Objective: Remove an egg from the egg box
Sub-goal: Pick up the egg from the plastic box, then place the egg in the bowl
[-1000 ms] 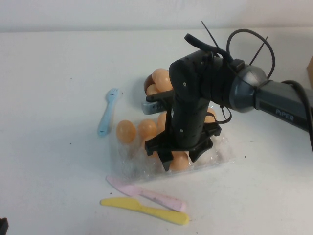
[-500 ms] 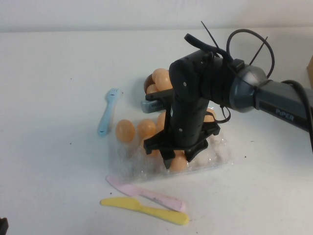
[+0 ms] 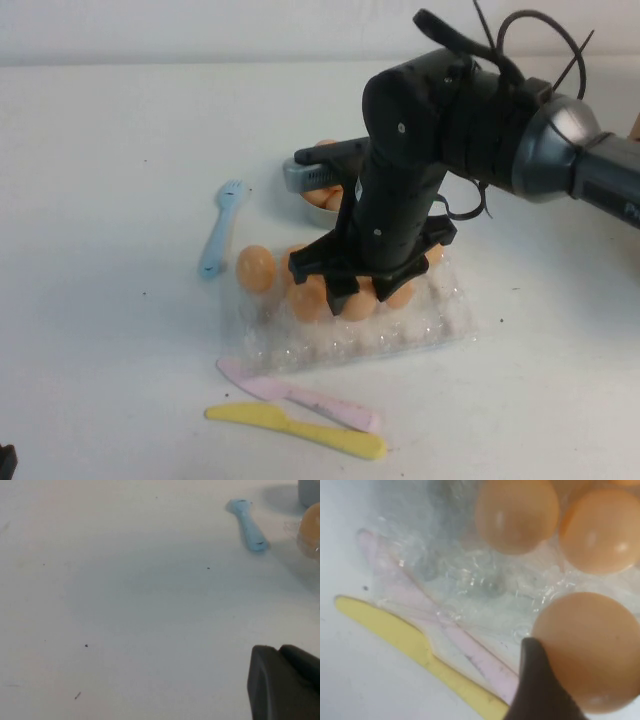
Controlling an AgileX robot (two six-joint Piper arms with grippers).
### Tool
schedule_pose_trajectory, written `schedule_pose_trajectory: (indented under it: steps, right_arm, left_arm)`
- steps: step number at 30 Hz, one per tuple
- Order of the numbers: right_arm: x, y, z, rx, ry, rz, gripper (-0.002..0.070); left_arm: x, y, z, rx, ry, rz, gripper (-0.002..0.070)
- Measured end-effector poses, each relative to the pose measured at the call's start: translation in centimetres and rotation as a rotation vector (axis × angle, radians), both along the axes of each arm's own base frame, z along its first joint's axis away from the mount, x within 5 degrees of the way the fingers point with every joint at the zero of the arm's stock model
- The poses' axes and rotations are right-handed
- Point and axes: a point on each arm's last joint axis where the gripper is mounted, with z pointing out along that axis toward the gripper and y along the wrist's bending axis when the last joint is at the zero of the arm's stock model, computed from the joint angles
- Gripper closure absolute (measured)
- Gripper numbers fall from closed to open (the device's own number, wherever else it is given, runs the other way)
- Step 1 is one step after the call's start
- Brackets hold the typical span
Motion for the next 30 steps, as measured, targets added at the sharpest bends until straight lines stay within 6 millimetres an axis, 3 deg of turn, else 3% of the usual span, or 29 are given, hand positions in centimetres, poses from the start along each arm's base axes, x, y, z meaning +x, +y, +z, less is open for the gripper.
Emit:
schedule_pose_trajectory:
  steps: [7, 15, 18, 26, 30]
  right_arm:
    - [0.6, -0.7, 3.6, -0.019, -0.155, 0.015, 0.0326]
    - [3.4, -1.6, 5.4, 0.0, -0.38, 0.011, 0.0327]
    - [5.2, -2.2, 5.2, 0.021, -0.407, 0.005, 0.0327]
    - [9.1, -1.6, 2.1, 0.034, -0.384, 0.018, 0.0328]
    - [10.4, -1.0, 2.7, 0.063, -0.443, 0.026, 0.0328]
  left_arm:
    - [0.0, 0.0, 0.0, 0.0, 0.0, 0.0, 0.0678]
    - [0.0, 0.0, 0.0, 0.0, 0.0, 0.0, 0.0678]
    - [0.0, 0.0, 0.0, 0.0, 0.0, 0.0, 0.0678]
    - [0.0, 0.0, 0.0, 0.0, 0.0, 0.0, 0.0678]
    - [0.0, 0.0, 0.0, 0.0, 0.0, 0.0, 0.0678]
